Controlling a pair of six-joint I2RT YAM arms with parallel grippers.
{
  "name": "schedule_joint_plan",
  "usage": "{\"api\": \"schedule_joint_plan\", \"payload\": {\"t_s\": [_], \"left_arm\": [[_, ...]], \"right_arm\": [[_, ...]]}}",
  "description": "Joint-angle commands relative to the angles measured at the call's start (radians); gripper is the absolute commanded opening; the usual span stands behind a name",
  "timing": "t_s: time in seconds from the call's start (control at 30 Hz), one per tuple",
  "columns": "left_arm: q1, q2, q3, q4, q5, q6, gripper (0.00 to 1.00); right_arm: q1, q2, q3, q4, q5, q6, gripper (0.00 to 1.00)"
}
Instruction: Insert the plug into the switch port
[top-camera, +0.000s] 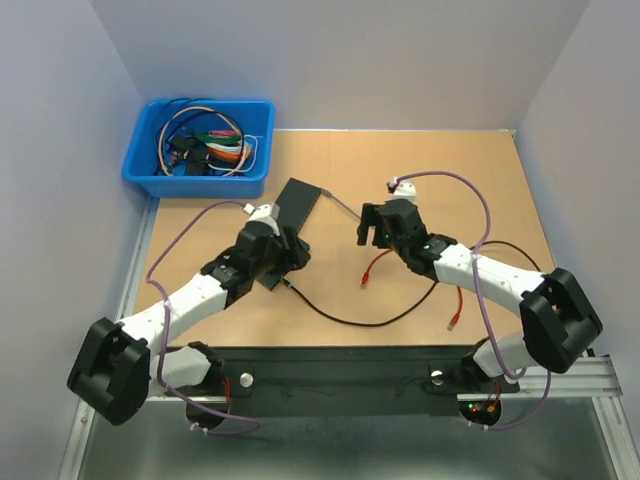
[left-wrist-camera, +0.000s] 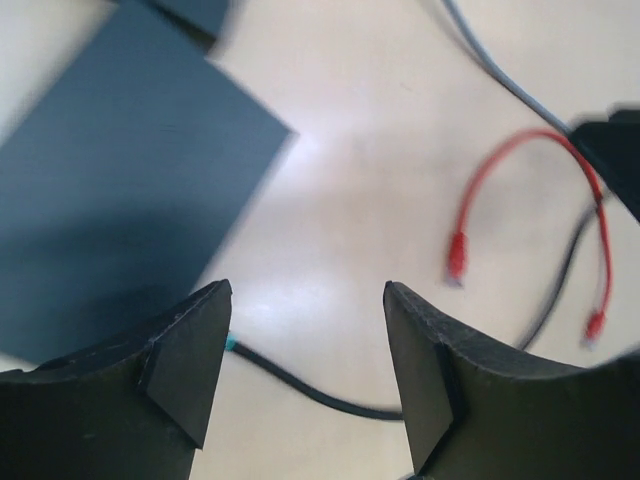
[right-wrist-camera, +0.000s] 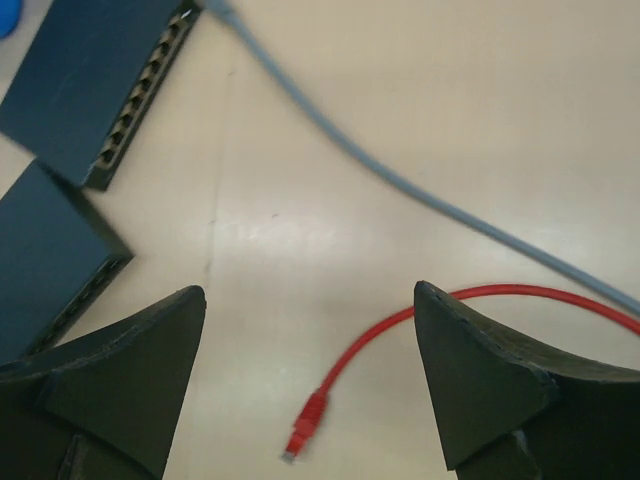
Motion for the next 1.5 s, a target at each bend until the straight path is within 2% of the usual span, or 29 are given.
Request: {"api": "schedule_joint_plan", "payload": {"t_s": [0.0, 0.17, 0.33, 0.47, 0.77, 0.9, 1.0, 1.07, 1.2, 1.3, 1.4, 1.47], "left_arm": [[-0.140, 0.100, 0.084, 0.085, -0.023, 0.030, 0.73], [-0.310, 0.280, 0.222, 0.093, -0.092, 0.076, 0.73], [-0.389, 0.513, 0.377, 0.064, -0.126, 0.108, 0.73], [-0.439, 0.627, 0.475, 0.023, -0.161, 0.121, 0.73], [-0.510, 0.733, 0.560, -0.092, -0.259, 0.098, 0.71], [-0.524, 0.757, 0.566, -0.109, -0.267, 0.086, 0.60], [-0.538, 0.779, 0.575, -0.129, -0.288, 0.075, 0.55], [-0.541, 0.786, 0.577, -0.132, -0.299, 0.072, 0.44], [-0.539, 0.776, 0.577, -0.138, -0.305, 0.084, 0.16], [-0.536, 0.753, 0.592, -0.157, -0.285, 0.105, 0.05], [-0.498, 0.715, 0.593, -0.154, -0.166, 0.115, 0.01], [-0.447, 0.666, 0.561, -0.114, -0.008, 0.112, 0.00]], "right_arm": [[-0.097, -0.077, -0.005, -0.093, 0.115, 0.049, 0.90], [-0.152, -0.189, -0.034, -0.127, 0.099, 0.081, 0.90], [-0.155, -0.296, -0.049, -0.182, 0.112, 0.078, 0.90], [-0.155, -0.368, -0.063, -0.221, 0.125, 0.078, 0.90], [-0.155, -0.436, -0.077, -0.260, 0.129, 0.081, 0.90], [-0.157, -0.434, -0.082, -0.260, 0.124, 0.082, 0.90], [-0.155, -0.439, -0.088, -0.260, 0.121, 0.084, 0.89], [-0.157, -0.448, -0.092, -0.260, 0.121, 0.084, 0.88], [-0.157, -0.460, -0.100, -0.260, 0.113, 0.076, 0.86], [-0.155, -0.468, -0.082, -0.259, 0.086, 0.034, 0.86], [-0.157, -0.468, -0.039, -0.242, 0.027, -0.037, 0.86], [-0.157, -0.470, -0.023, -0.225, -0.026, -0.081, 0.86]]}}
